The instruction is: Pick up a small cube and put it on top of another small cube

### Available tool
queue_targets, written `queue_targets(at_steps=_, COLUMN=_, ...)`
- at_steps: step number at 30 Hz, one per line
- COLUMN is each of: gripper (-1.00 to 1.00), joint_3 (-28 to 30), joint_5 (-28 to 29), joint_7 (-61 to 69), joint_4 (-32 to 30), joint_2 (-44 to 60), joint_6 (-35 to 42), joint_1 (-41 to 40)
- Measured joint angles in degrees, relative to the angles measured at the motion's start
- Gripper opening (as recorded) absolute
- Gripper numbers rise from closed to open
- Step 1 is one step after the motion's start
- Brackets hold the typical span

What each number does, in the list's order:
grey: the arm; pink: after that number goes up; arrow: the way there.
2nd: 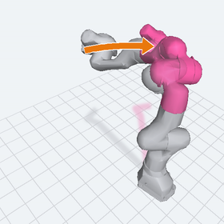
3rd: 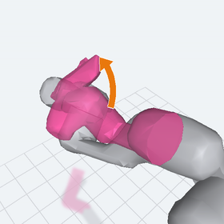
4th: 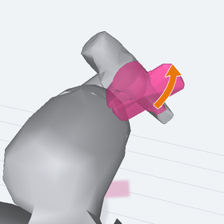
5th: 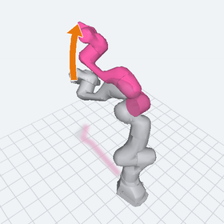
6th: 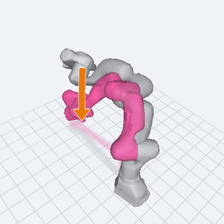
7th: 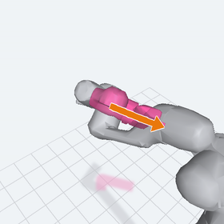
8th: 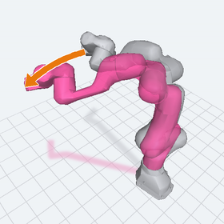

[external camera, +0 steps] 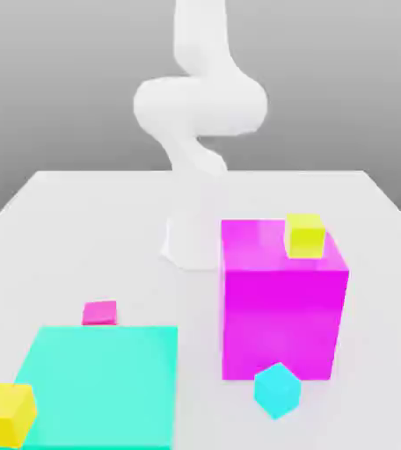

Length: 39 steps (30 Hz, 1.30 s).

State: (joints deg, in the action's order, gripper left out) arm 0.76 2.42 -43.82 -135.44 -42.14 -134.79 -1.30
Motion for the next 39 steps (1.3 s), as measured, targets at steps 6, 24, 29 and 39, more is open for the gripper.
queue_targets(at_steps=6, gripper=0.0, joint_3=4.06, joint_5=5.84, joint_7=6.47, joint_4=-10.07, joint_2=10.85, joint_6=-8.5, joint_1=-4.13)
queue_targets(at_steps=24, gripper=0.0, joint_3=20.89, joint_5=0.74, joint_7=36.07, joint_4=-33.79, joint_2=40.76, joint_6=-33.4, joint_1=-9.93)
queue_targets(at_steps=29, gripper=0.0, joint_3=10.61, joint_5=-13.84, joint_7=46.34, joint_4=-32.35, joint_2=49.09, joint_6=-39.92, joint_1=-16.3)
queue_targets(at_steps=39, gripper=-1.0, joint_3=-0.49, joint_5=-17.45, joint_7=49.53, joint_4=-31.45, joint_2=55.25, joint_6=-45.12, joint_1=-26.82)
